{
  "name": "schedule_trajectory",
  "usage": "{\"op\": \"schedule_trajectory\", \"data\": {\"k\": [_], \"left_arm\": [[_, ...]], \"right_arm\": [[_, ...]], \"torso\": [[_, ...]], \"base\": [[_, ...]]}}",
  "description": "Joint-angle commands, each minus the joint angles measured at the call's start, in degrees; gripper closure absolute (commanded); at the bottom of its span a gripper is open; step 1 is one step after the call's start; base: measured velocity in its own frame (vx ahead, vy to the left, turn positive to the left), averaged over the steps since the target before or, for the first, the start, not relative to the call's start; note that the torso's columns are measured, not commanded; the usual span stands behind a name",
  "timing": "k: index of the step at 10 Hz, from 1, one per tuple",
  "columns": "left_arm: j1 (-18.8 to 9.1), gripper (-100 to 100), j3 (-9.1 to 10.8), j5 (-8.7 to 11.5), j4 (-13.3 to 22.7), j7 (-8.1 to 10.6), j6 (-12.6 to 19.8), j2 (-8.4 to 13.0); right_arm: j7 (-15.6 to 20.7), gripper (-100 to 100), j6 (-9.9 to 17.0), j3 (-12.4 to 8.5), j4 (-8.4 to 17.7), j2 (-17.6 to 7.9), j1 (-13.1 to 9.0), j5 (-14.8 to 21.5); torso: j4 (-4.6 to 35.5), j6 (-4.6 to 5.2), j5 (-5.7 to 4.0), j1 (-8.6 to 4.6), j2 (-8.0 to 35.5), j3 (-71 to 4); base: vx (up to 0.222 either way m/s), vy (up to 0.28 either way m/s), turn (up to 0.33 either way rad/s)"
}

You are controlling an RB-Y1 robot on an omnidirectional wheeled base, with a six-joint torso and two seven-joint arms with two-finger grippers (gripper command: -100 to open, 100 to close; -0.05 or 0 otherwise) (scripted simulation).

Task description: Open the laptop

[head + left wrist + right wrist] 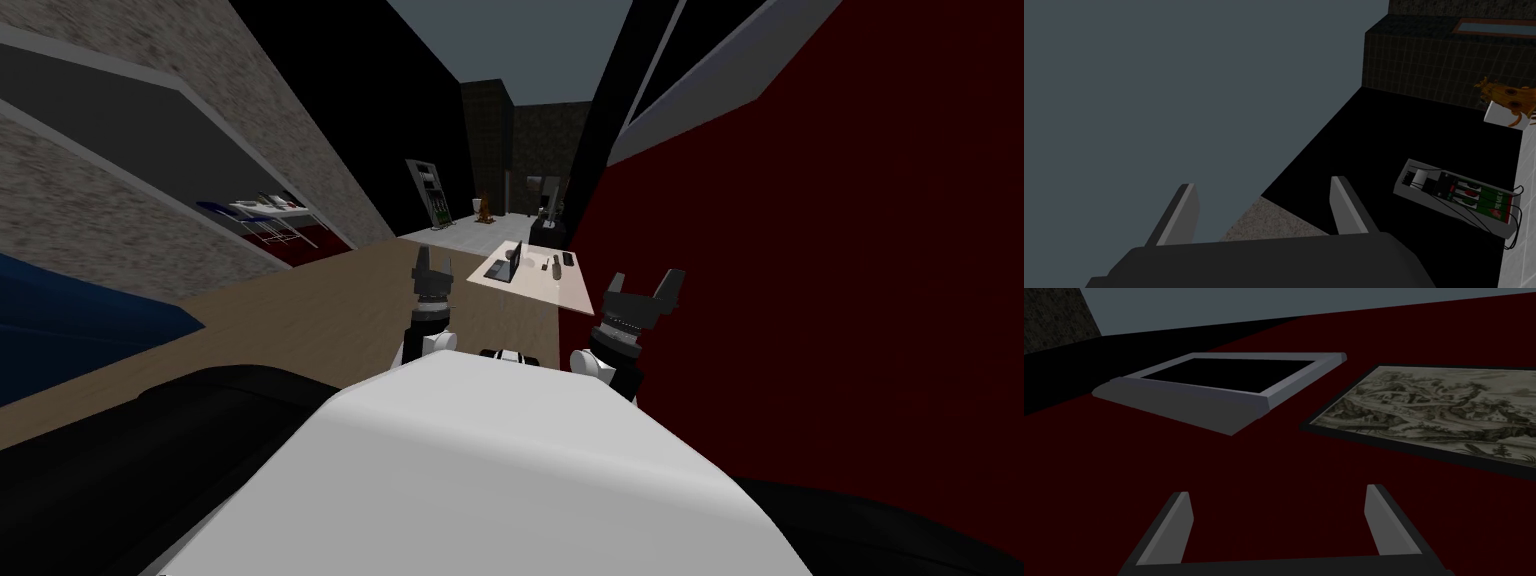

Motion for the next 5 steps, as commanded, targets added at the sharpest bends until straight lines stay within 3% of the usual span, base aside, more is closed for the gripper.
{"op": "schedule_trajectory", "data": {"k": [1,2,5], "left_arm": [[-0.2,-100,0.18,-0.2,0.2,-0.14,0.5,2.0],[-0.4,-100,0.36,-0.3,0.3,-0.27,1.1,3.4],[-1.4,-100,1.18,-1.1,1.2,-0.89,3.5,6.6]], "right_arm": [[0.0,0,0.0,0.0,0.0,0.0,0.0,0.0],[0.0,0,0.0,0.0,0.0,0.0,0.0,0.0],[0.0,0,0.0,0.0,0.0,0.0,0.0,0.0]], "torso": [[4.2,0.00,0.00,0.00,4.2,-8.5],[6.1,0.00,0.00,-0.02,6.1,-12.4],[6.9,0.00,-0.01,-0.03,6.8,-13.9]], "base": [[0.016,-0.011,-0.015],[0.025,-0.026,-0.018],[0.045,-0.036,-0.028]]}}
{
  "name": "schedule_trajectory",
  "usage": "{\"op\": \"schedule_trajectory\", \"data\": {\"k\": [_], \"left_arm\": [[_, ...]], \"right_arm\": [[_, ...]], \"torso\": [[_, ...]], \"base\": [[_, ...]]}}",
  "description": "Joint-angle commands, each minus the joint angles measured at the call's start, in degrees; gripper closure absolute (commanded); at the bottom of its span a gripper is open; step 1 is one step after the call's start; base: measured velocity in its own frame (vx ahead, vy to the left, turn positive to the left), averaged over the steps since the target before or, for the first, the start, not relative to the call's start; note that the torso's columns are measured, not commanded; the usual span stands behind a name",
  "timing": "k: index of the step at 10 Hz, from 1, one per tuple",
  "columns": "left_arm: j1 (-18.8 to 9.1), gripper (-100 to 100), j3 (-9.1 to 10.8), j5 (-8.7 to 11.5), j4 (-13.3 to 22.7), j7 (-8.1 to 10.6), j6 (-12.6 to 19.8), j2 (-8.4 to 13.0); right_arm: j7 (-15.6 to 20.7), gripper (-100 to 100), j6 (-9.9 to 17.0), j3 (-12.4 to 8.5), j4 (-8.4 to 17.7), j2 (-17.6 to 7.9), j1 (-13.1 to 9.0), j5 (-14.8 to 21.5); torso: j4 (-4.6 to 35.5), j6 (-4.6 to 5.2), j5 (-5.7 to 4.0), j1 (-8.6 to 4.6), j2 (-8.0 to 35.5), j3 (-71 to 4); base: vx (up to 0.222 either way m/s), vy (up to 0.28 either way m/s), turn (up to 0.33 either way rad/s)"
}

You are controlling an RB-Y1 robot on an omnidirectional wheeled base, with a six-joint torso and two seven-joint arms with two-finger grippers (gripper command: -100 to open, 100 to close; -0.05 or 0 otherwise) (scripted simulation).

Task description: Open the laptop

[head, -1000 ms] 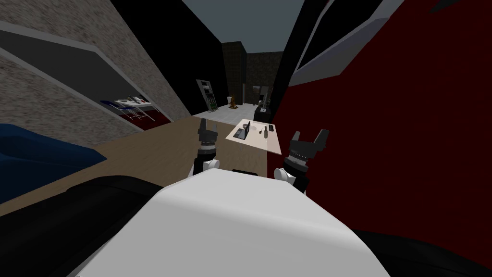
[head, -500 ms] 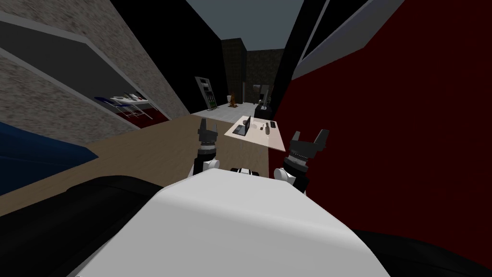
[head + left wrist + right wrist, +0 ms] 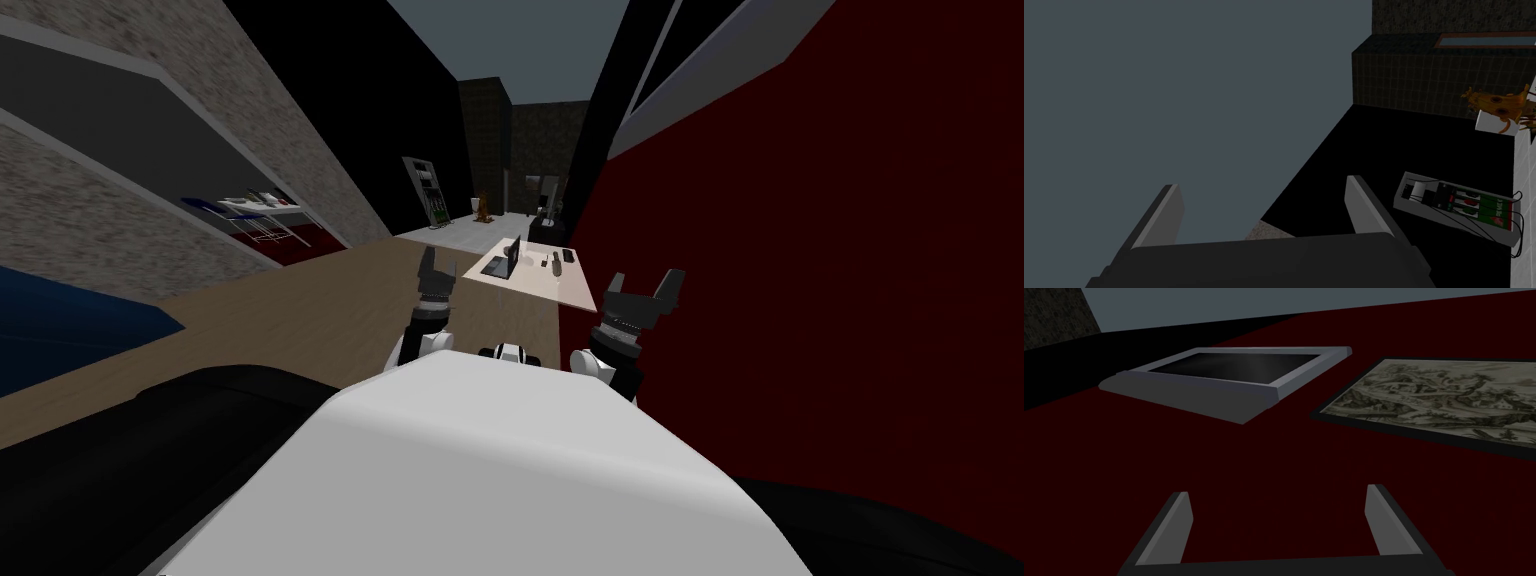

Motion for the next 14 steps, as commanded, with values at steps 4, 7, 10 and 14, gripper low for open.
{"op": "schedule_trajectory", "data": {"k": [4,7,10,14], "left_arm": [[-2.1,-100,1.90,-1.8,2.1,-1.55,5.8,3.7],[-3.6,-100,3.14,-2.9,3.4,-2.48,9.5,4.2],[-4.9,-100,4.32,-4.0,4.6,-3.37,13.0,4.0],[-6.9,-100,6.03,-5.6,6.5,-4.66,18.1,2.8]], "right_arm": [[0.0,0,0.0,0.0,0.0,0.0,0.0,0.0],[0.0,0,0.0,0.0,0.0,0.0,0.0,0.0],[0.0,0,0.0,0.0,0.0,0.0,0.0,0.0],[0.0,0,0.0,0.0,0.0,0.0,0.0,0.0]], "torso": [[0.0,0.00,0.00,0.02,0.1,0.0],[0.0,0.00,0.00,0.00,0.0,0.0],[0.0,0.01,0.01,0.03,0.1,0.0],[0.0,0.00,0.01,0.02,0.1,0.0]], "base": [[0.068,-0.060,-0.037],[0.085,-0.062,-0.040],[0.074,-0.060,-0.039],[0.072,-0.054,-0.039]]}}
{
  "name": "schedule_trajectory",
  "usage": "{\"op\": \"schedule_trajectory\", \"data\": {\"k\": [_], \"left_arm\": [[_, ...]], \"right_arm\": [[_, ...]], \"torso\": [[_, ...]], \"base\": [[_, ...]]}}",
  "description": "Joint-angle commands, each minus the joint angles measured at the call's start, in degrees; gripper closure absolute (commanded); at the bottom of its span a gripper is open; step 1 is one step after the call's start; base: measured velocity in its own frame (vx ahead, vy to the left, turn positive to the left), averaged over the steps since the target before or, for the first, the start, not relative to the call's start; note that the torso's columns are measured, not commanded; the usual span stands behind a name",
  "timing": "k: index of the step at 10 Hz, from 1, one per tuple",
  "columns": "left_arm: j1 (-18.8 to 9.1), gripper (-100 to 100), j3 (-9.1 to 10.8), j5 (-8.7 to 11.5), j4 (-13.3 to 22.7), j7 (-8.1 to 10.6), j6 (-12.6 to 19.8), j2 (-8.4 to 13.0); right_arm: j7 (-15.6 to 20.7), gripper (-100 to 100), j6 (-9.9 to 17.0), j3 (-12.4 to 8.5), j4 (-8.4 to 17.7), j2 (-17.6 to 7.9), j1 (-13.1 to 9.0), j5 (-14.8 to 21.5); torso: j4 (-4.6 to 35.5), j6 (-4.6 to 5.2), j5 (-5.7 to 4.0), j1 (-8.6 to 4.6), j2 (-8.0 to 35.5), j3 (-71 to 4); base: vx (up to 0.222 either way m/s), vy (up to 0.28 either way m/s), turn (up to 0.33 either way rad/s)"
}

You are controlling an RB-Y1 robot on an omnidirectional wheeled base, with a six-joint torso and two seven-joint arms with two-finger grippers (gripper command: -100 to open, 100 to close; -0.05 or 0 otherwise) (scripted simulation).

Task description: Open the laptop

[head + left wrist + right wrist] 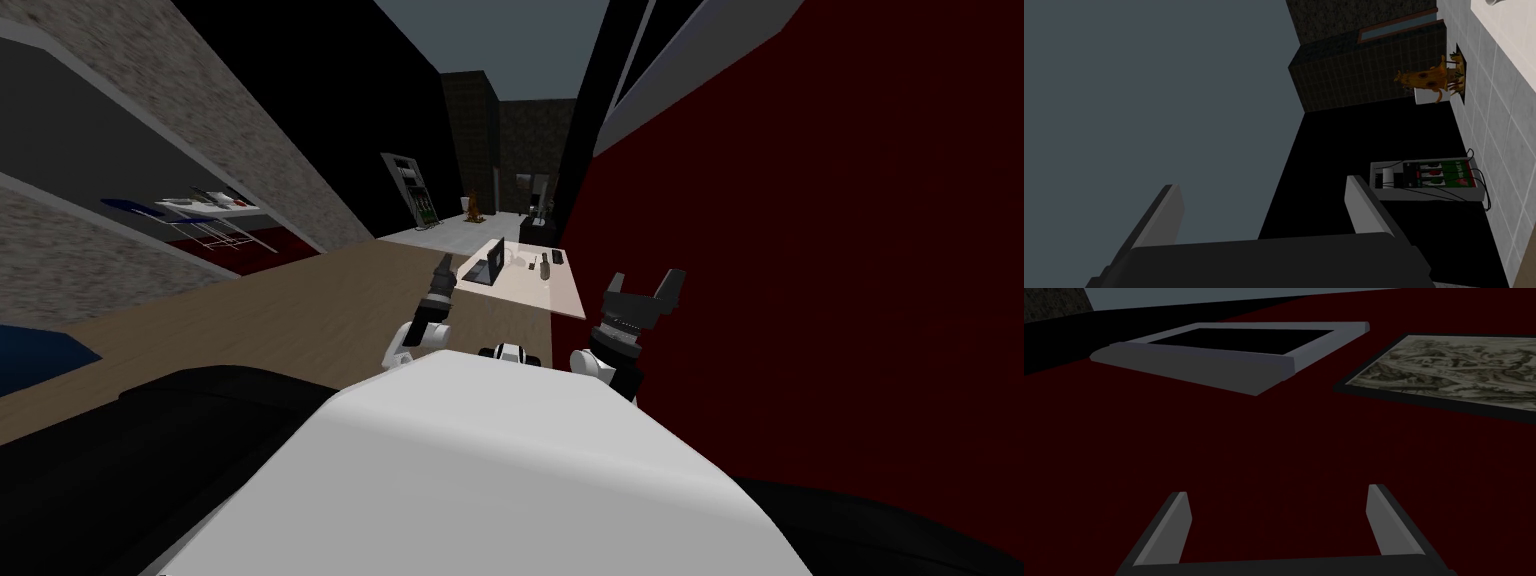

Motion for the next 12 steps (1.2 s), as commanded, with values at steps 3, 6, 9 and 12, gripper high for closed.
{"op": "schedule_trajectory", "data": {"k": [3,6,9,12], "left_arm": [[-2.2,-100,1.91,-1.6,2.3,-1.35,5.4,-1.4],[-3.4,-100,2.94,-2.5,3.5,-2.12,8.4,-1.6],[-4.8,-100,4.11,-3.6,4.9,-3.00,11.9,-1.3],[-6.3,-100,5.39,-4.7,6.4,-3.98,15.8,-0.6]], "right_arm": [[0.0,0,0.0,0.0,0.0,0.0,0.0,0.0],[0.0,0,0.0,0.0,0.0,0.0,0.0,0.0],[0.0,0,0.0,0.0,0.0,0.0,0.0,0.0],[0.0,0,0.0,0.0,0.0,0.0,0.0,0.0]], "torso": [[0.0,0.00,0.00,0.01,0.0,0.0],[0.0,0.00,0.01,0.02,0.0,0.0],[0.0,0.00,-0.01,-0.02,0.0,0.0],[0.0,0.00,-0.01,-0.03,0.0,0.0]], "base": [[0.078,-0.059,-0.034],[0.064,-0.045,-0.034],[0.074,-0.053,-0.040],[0.082,-0.061,-0.042]]}}
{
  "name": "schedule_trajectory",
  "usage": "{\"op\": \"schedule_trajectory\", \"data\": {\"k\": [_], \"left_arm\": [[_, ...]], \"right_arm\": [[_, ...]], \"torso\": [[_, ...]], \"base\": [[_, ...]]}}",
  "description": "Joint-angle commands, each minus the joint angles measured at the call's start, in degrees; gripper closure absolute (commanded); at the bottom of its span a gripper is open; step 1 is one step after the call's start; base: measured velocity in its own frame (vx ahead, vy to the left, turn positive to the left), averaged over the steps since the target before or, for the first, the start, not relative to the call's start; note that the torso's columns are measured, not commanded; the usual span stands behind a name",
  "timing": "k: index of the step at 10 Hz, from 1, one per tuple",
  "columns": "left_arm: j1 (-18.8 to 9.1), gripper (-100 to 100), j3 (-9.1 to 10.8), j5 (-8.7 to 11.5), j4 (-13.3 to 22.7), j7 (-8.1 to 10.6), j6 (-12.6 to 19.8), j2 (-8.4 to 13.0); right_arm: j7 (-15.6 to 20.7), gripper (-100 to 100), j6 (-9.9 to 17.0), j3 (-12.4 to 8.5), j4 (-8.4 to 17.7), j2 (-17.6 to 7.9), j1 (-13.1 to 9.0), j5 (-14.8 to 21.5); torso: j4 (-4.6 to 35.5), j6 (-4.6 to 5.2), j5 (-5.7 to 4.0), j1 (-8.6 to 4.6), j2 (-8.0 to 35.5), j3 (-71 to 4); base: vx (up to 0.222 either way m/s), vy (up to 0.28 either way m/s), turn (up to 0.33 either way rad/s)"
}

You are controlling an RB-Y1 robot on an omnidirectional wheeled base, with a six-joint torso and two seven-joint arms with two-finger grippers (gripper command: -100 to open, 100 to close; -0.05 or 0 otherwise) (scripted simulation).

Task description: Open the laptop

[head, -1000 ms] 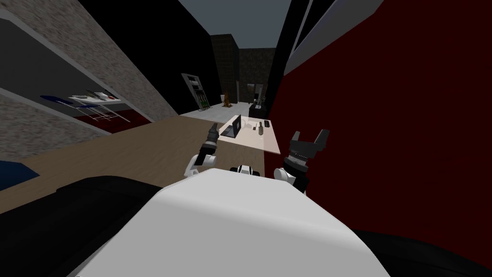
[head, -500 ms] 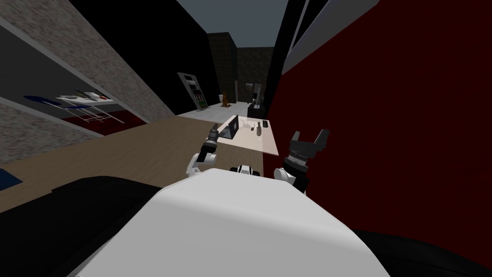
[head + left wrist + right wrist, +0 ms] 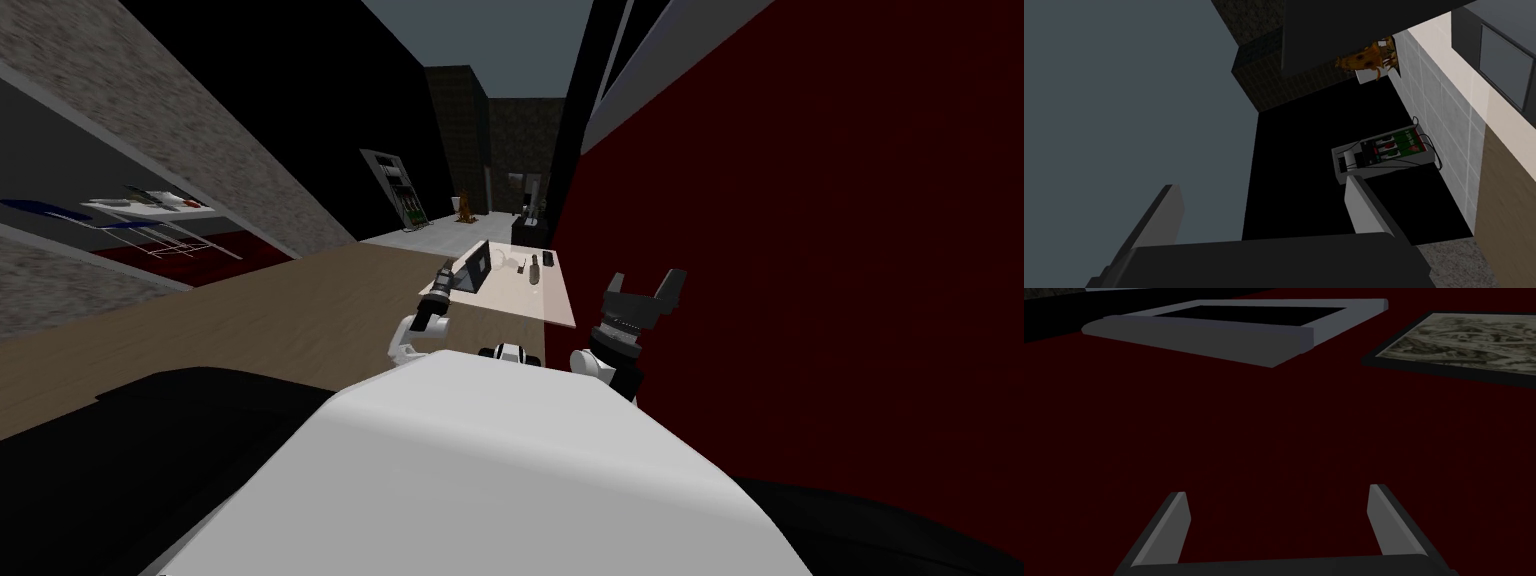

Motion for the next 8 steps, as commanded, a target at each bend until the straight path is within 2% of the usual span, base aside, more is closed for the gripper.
{"op": "schedule_trajectory", "data": {"k": [1,6,8], "left_arm": [[-1.1,-100,0.99,-1.2,1.4,-1.01,3.4,0.4],[-3.9,-100,3.27,-3.2,4.2,-2.73,10.2,1.5],[-4.6,-100,3.85,-3.8,4.9,-3.17,12.0,1.9]], "right_arm": [[0.0,0,0.0,0.0,0.0,0.0,0.0,0.0],[0.0,0,0.0,0.0,0.0,0.0,0.0,0.0],[0.0,0,0.0,0.0,0.0,0.0,0.0,0.0]], "torso": [[0.0,0.00,0.01,0.05,0.0,0.0],[0.0,0.00,0.00,0.02,0.0,0.0],[0.0,-0.01,0.01,0.04,0.0,0.0]], "base": [[0.082,-0.046,-0.044],[0.085,-0.061,-0.045],[0.088,-0.055,-0.027]]}}
